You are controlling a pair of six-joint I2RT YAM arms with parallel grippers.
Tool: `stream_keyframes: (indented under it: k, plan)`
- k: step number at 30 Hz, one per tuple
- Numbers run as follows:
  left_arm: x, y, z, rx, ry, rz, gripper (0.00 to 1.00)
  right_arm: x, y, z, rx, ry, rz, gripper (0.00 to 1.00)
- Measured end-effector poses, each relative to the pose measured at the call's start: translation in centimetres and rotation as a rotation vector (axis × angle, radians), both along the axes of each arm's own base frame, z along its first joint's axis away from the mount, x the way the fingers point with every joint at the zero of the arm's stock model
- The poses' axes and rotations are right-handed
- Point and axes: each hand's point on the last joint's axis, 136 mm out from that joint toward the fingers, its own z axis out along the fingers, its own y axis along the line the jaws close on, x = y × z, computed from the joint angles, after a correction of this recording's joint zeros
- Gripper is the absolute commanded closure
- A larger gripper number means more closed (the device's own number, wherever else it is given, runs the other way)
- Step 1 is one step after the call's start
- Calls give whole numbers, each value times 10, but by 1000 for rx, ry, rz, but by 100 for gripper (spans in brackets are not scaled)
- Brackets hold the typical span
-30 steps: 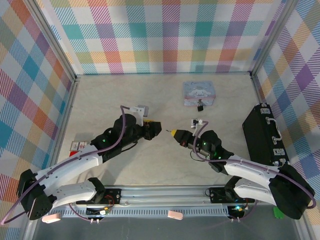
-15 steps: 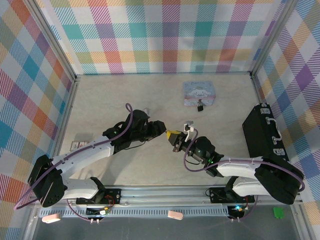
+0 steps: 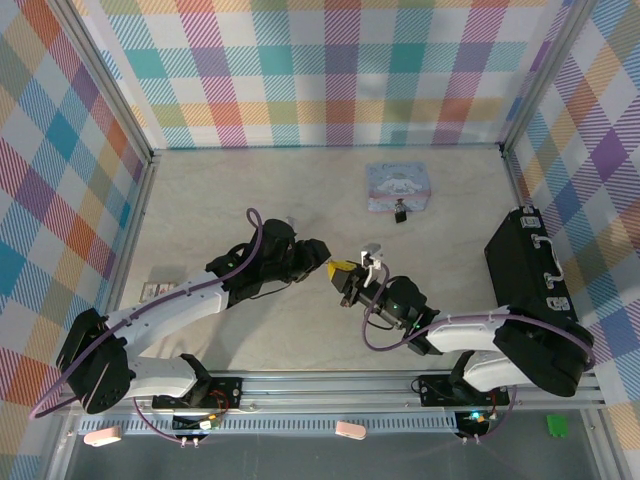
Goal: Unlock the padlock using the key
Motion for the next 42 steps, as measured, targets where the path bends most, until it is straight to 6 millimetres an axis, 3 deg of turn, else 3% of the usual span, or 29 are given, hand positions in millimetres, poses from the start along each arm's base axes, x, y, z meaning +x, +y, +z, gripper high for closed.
stream_keyframes:
  k: [7,24,26,30,34,38,42]
  plan:
    - [2,-3,-9,3,30,3,78,0,3,-6,-24,-20,-22,100]
    - [5,-1,-9,8,19,13,100,0,2,-8,-60,-64,-73,100]
    - [5,-1,-9,10,15,12,100,1,2,-8,-61,-63,-77,94]
    - [6,-1,-10,9,-6,7,100,0,-2,-9,-68,-20,-86,73]
    - [12,5,-13,46,-74,12,100,9,-19,5,10,87,-107,54]
    - [18,11,-6,72,-229,-9,100,32,-52,10,146,249,-165,49]
    - [20,11,8,83,-470,-69,100,44,-68,-11,261,488,-179,48]
